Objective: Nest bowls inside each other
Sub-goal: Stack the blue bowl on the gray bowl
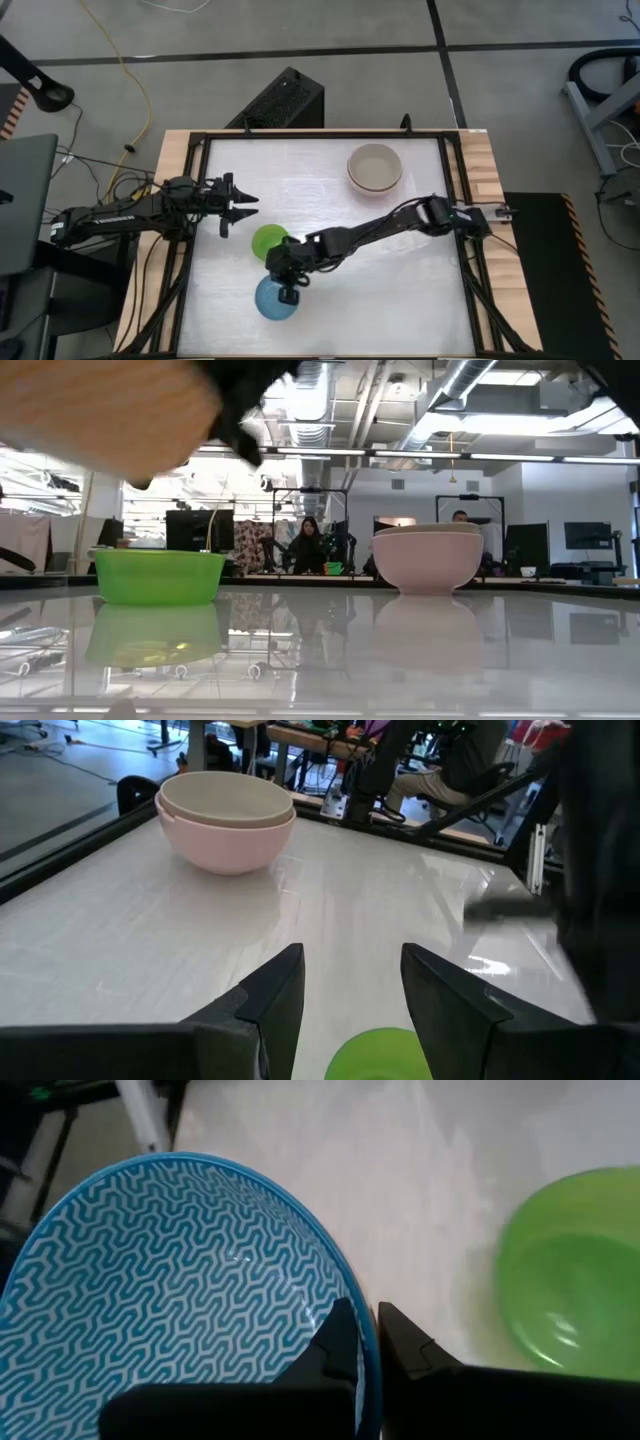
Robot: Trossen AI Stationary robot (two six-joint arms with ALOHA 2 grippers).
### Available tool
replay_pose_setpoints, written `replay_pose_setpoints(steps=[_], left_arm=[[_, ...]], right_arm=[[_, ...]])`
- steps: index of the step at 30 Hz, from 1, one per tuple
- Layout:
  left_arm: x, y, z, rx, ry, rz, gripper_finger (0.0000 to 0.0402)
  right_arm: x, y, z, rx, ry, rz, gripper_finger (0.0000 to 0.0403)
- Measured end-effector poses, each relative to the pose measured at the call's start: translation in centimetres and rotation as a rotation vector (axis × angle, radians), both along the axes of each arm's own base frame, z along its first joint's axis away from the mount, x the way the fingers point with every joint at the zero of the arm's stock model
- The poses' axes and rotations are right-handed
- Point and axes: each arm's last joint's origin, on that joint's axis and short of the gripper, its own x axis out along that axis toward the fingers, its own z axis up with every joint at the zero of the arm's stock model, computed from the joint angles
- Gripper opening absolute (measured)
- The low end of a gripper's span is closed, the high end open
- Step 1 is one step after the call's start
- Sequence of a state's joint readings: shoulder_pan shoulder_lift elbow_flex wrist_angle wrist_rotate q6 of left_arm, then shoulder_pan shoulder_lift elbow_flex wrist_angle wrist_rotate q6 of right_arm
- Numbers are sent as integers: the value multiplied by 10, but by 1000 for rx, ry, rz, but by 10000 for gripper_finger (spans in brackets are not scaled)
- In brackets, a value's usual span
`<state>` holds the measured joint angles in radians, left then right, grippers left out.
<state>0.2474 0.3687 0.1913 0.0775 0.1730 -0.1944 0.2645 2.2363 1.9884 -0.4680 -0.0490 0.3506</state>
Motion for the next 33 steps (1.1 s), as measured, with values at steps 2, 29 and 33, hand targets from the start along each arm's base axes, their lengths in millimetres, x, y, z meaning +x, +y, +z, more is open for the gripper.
replay_pose_setpoints(steps=[2,29,33], left_arm=[[0,0,0,0,1,0,158],[1,0,-1,-1,5,2,158],[1,0,-1,-1,5,4,158]], right_arm=[[-12,-5,22,-27,-1,20,18],[-268,-254,92,-46,107,-798,19],[-280,-274,81,1,141,-867,19]])
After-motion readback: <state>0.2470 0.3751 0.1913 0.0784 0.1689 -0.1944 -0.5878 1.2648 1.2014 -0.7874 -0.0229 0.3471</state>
